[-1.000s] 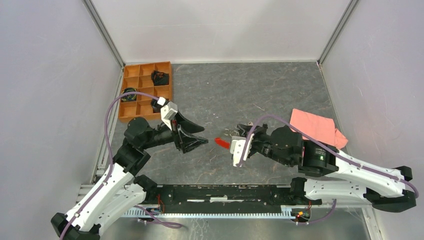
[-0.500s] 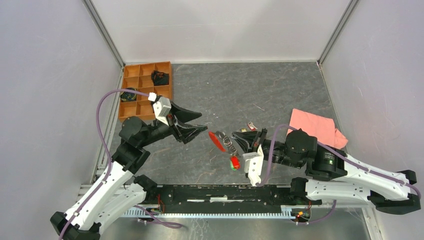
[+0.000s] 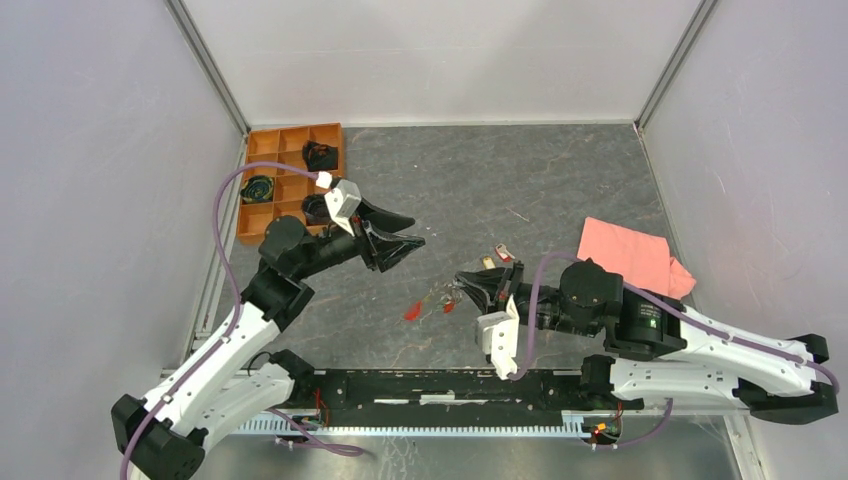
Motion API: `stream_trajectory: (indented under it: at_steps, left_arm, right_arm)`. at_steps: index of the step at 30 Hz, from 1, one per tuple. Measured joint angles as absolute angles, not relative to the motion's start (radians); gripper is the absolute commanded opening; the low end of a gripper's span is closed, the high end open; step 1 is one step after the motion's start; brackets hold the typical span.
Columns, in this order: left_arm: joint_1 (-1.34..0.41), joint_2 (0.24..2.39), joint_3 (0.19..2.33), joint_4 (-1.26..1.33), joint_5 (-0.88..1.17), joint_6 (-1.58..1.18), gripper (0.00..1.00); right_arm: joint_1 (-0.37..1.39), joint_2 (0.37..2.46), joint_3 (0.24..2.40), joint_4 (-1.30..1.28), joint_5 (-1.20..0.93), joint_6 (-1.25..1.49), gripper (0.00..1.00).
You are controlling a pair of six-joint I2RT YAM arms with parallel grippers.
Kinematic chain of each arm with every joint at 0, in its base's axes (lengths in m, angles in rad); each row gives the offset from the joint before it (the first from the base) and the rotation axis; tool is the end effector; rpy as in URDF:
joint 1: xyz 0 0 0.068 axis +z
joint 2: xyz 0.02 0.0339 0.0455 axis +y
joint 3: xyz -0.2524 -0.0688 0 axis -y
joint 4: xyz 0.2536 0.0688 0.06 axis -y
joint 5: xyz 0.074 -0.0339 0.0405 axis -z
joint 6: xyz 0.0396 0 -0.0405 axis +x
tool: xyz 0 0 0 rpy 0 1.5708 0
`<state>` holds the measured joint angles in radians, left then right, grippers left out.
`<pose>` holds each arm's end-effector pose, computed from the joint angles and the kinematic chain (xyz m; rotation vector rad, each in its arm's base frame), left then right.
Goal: Remove the keys from the keyring
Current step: Remove the key from the keyring.
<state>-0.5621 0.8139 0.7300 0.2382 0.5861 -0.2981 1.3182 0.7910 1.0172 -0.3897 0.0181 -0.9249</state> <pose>0.1661 -0.1305 0.3520 0.6992 1.3741 -1.1067 0.0478 0.1821 0.3898 -1.5633 0.7686 0.2733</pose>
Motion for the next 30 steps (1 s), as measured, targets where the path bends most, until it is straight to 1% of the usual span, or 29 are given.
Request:
stream_trajectory:
  at_steps: [4,10,20,24,30]
  left_arm:
    - [-0.569,0.844,0.720,0.271,0.630,-0.299,0.55]
    - [-0.632,0.847,0.680,0.301,0.686,-0.299,0.51]
    - [-0.751,0.793,0.626,0.325,0.662,-0.299,0.48]
    - [-0.766,0.776,0.620,0.327,0.655,-0.299,0.47]
    - [-0.776,0.760,0.620,0.334,0.654,-0.299,0.53]
  right_arm:
    - [1.325,0.812,1.022,-0.382,0.023,-0.926,0.01]
    - [1.341,0.859,1.030,-0.345,0.090,-0.931,0.01]
    - [1.368,0.889,1.036,-0.304,0.162,-0.977,0.01]
    - [1.371,0.878,1.036,-0.282,0.163,-1.000,0.01]
    - [1.371,0.859,1.036,-0.245,0.163,-1.025,0.01]
